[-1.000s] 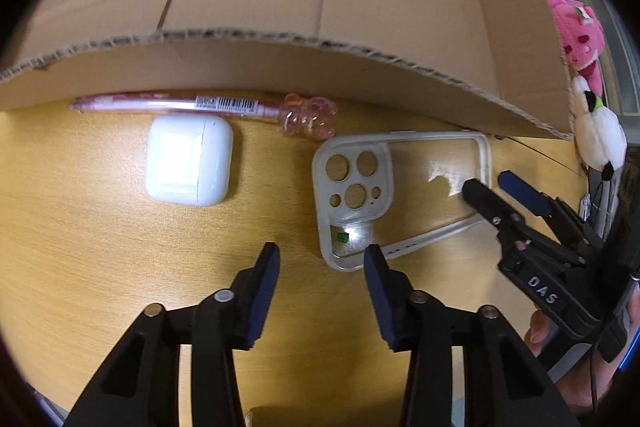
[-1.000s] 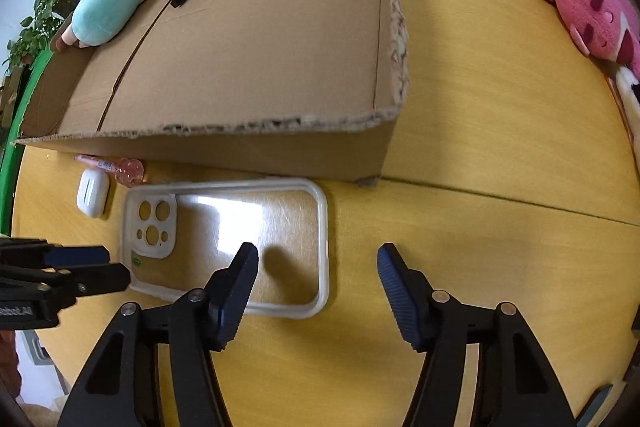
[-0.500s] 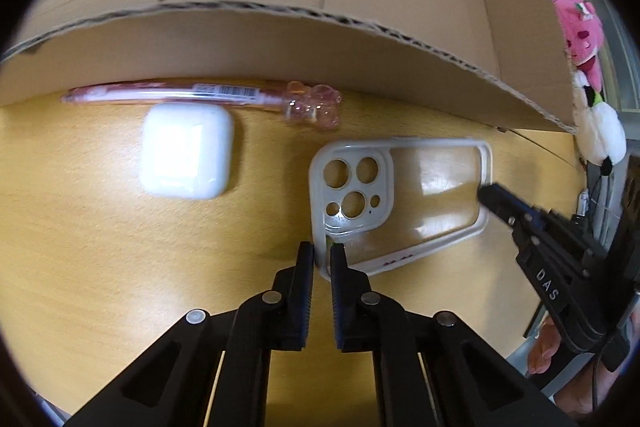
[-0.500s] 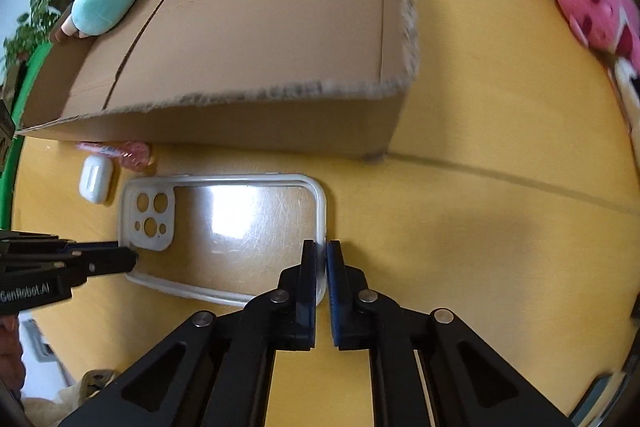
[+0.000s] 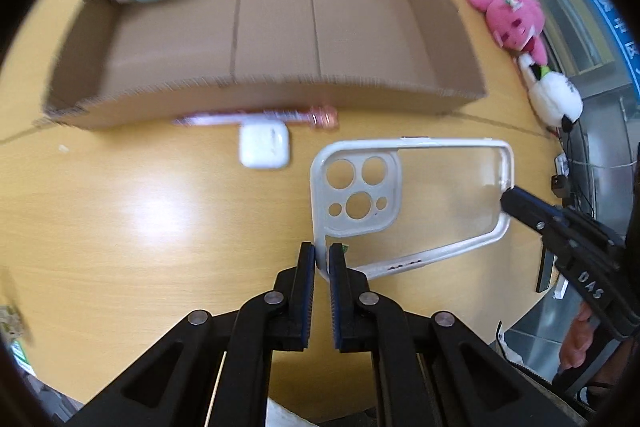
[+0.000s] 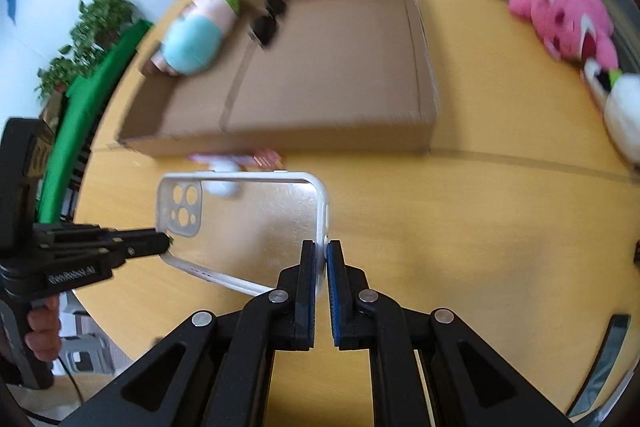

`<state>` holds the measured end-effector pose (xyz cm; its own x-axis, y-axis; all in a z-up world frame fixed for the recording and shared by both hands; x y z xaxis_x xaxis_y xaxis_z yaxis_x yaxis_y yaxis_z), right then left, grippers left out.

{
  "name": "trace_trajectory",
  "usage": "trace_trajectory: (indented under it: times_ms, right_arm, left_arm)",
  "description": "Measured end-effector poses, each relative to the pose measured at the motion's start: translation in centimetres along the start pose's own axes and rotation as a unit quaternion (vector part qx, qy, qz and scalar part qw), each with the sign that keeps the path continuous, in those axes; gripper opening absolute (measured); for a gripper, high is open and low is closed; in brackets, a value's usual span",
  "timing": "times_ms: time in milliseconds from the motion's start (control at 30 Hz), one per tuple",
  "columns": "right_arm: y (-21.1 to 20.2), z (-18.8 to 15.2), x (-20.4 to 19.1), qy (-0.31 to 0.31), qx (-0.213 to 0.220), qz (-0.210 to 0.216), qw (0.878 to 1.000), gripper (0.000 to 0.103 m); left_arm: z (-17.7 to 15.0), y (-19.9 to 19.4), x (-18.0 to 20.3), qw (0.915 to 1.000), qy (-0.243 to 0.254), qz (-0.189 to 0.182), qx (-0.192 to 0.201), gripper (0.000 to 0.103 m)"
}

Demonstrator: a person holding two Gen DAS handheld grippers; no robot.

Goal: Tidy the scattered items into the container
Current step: 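Lift the phone case with the right gripper and carry it into the box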

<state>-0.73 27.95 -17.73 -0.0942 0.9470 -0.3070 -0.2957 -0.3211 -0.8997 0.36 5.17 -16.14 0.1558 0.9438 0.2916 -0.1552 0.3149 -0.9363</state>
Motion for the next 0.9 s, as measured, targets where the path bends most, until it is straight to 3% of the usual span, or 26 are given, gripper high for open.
trace_trajectory:
  times_ms: [133, 300, 467, 667, 900]
  right_arm:
    - [-3.2, 3.0, -3.4, -0.012, 0.051, 0.014, 0.998, 0.006]
    - [-6.2, 7.9, -6.9, -0.018, 0.105, 0.027, 0.994, 0.006]
    - [-6.6, 13.8, -8.6, -0.01, 0.137, 0.019, 0.99, 0.006]
    - [-5.1, 19.7, -7.5, 0.005, 0.14, 0.01, 0.99, 0.006]
    - [-0.9, 25.1, -5.5, 0.009, 0.122, -0.014, 0.992, 0.006]
  left_arm:
    - [2.7, -3.9, -0.6, 0.9984, 0.008, 0.018, 0.054, 0.006]
    - [8.2, -8.0, -0.9, 0.9929, 0.03, 0.039, 0.109, 0.006]
    - [14.4, -10.4, -1.1, 0.9863, 0.046, 0.043, 0.153, 0.006]
    - [20.3, -9.6, -2.1, 0.9868, 0.05, 0.026, 0.151, 0.006]
    - [24.9, -5.1, -3.2, 0.9911, 0.039, 0.006, 0.127, 0.006]
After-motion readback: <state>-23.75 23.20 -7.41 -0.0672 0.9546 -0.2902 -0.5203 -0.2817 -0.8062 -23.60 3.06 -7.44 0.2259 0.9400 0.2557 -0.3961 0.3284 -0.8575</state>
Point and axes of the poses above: each gripper's, at about its wrist camera, not at the fingertips, and y roughly the way its jaws point, x to its right, z to its top, the point moved 5 cm from there along y, roughly the way its jaws point, and after that the axes turned 10 degrees about y, right-handed, at the moved point
